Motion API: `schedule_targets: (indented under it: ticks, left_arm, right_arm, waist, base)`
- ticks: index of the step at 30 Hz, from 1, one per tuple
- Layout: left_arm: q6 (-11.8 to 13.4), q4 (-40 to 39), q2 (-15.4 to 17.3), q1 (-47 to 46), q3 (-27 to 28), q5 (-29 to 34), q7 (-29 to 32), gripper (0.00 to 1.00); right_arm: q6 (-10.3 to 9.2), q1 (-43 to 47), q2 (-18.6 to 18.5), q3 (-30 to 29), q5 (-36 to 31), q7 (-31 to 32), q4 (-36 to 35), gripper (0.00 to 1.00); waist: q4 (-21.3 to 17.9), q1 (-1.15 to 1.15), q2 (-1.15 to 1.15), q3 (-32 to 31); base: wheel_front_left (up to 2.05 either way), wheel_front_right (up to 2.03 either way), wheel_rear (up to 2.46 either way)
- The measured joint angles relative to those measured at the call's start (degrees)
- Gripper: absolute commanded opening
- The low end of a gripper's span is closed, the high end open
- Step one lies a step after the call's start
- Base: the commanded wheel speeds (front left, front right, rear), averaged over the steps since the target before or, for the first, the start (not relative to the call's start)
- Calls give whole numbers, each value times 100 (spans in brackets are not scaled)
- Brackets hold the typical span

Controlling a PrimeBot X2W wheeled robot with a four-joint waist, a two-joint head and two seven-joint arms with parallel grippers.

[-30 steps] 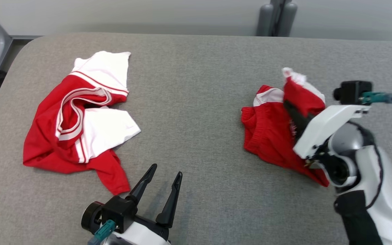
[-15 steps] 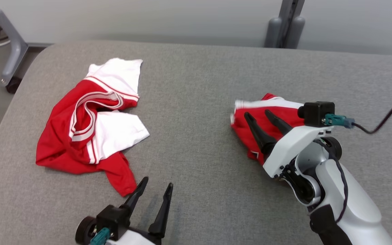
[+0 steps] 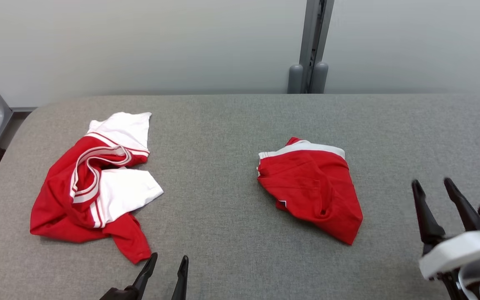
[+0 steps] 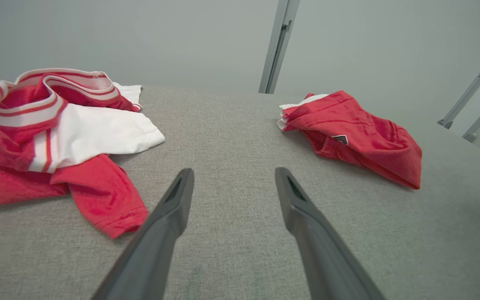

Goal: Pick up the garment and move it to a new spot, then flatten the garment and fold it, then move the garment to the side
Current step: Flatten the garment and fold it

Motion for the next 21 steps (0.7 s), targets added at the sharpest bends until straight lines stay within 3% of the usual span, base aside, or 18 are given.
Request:
schedule_targets:
  ticks: [1, 2, 3, 4, 8, 13, 21]
  left_arm:
    - [29, -15, -11, 32, 12, 2, 0, 100]
    - [30, -29, -15, 63, 27, 14, 0, 100]
    - [38, -47, -14, 110, 46, 38, 0, 100]
    - [55, -64, -22, 154, 57, 53, 0, 100]
    - [27, -130, -38, 163, 114, 103, 0, 100]
    - [-81, -194, -69, -80, 172, 233, -1, 100]
    - [-349, 55, -264, -467, 204, 310, -2, 100]
  right_arm:
    - [1, 135, 26, -110, -49, -129, 35, 100]
    - [0, 237, 54, -205, -87, -223, 110, 68]
    - [1, 321, 82, -268, -134, -309, 192, 26]
    - [0, 379, 127, -319, -146, -352, 299, 0]
    - [1, 266, 242, -176, -209, -410, 617, 0]
    - [1, -676, 227, 87, -323, -402, 1021, 0]
    - [3, -2065, 248, 847, -494, -248, 2741, 0]
  waist:
    - [-3, 0, 0, -38]
    - [-3, 0, 0, -74]
    - [0, 0, 0, -103]
    - [7, 0, 0, -116]
    - [47, 0, 0, -32]
    - [133, 0, 0, 293]
    - [525, 0, 0, 850]
  base:
    - [0, 0, 0]
    - [0, 0, 0]
    - [0, 0, 0]
    - [0, 0, 0]
    - [0, 0, 0]
    - [0, 0, 0]
    - [0, 0, 0]
